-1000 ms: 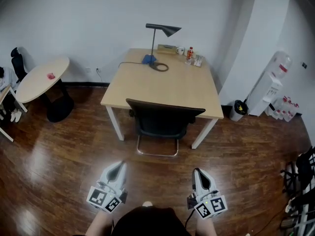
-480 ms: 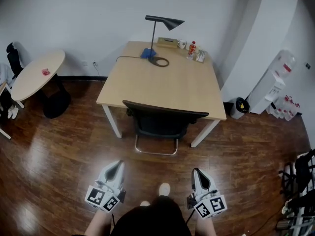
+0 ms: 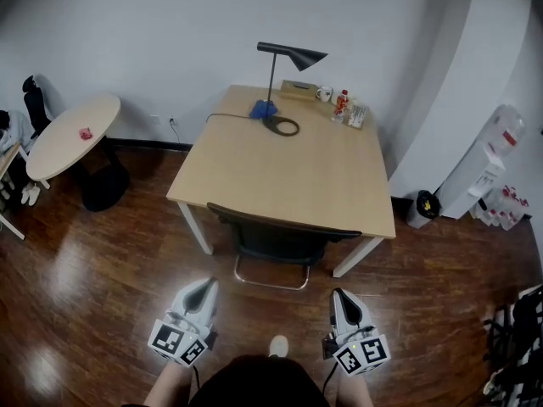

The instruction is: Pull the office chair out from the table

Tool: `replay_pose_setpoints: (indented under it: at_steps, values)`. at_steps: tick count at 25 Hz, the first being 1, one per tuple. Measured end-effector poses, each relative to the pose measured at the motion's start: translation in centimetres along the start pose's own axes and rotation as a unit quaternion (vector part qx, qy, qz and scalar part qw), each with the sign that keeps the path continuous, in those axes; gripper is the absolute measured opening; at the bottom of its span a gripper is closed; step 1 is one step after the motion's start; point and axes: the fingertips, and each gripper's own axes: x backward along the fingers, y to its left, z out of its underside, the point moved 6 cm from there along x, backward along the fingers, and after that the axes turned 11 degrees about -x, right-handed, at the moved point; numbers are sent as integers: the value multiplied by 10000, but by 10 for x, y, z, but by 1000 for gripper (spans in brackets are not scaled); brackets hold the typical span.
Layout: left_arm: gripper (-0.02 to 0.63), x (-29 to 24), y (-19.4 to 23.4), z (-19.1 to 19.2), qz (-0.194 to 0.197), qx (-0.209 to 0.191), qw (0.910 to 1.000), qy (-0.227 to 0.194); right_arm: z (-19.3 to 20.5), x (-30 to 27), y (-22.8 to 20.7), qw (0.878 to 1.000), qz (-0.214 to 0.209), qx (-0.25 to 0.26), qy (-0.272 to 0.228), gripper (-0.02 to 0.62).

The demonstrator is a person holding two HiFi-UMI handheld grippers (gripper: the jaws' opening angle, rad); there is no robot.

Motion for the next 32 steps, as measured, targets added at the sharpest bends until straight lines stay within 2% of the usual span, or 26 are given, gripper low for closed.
replay_pose_setpoints:
  at_steps: [4,11,17,21,24,32]
  values:
    - [2,-26,2,-1,-89,-50,9999,13,-14,-20,-20,9999,-116,28,53,15]
    - [2,-79,1,-14,19,-519,9986,-124,-43,-55,-51,9983,-440,371,103,20]
    - [2,-106,-7,-19,-25,-596,9981,-159,-65,-70,-69,9972,-626,402,-53,20]
    - [2,-113,-14,-4,-10,-557,9984,57,-61,-77,-82,9974,-596,414,29,20]
    - [2,-122,-8,-1,38,-601,9981,144,-59,-89,-86,9971,-596,458,122,21]
    - [2,-157,22,-16,429,-757,9962,-89,-73,-129,-76,9958,-596,690,-50,23]
